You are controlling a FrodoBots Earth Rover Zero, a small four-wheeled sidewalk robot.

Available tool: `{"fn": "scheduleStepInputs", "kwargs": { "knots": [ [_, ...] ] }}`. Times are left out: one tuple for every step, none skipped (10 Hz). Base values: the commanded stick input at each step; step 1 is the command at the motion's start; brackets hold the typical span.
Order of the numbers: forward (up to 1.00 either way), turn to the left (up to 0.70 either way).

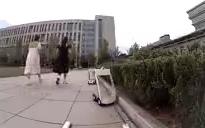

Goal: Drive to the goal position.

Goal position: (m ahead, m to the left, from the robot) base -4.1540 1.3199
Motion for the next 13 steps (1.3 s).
{"fn": "scheduleStepInputs", "kwargs": {
  "knots": [
    [0.06,0.00],
    [0.06,0.00],
    [0.06,0.00],
    [0.06,0.00],
    [0.06,0.00],
    [0.06,0.00],
    [0.06,0.00],
    [0.06,0.00],
    [0.06,0.00],
    [0.06,0.00],
    [0.06,0.00],
    [0.06,0.00],
    [0.06,0.00]
  ]
}}
